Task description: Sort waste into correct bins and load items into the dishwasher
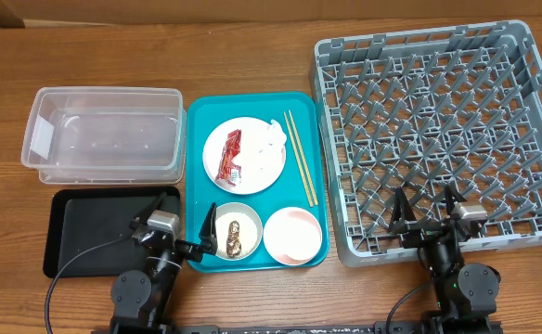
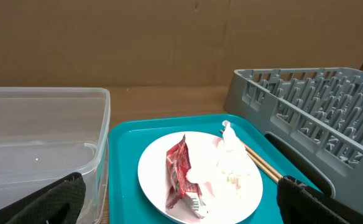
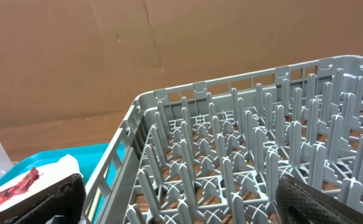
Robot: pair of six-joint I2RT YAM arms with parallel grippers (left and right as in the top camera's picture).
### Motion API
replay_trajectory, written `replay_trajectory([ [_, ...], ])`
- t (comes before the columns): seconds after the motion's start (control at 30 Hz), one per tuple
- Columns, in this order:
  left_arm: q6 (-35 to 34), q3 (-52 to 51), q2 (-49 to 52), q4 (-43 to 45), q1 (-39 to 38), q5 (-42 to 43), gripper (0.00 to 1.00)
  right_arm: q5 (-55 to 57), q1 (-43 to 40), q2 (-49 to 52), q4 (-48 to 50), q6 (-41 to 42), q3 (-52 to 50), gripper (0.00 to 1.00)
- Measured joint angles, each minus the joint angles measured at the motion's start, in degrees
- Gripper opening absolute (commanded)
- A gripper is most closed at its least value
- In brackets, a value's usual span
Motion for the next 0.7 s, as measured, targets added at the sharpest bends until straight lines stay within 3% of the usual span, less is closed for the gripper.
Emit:
replay_trajectory([
  [0.7,0.0,0.0,0.0,0.0,0.0,0.0,1.0,0.0,0.0,-0.02,0.0,0.04,0.0,1.0],
])
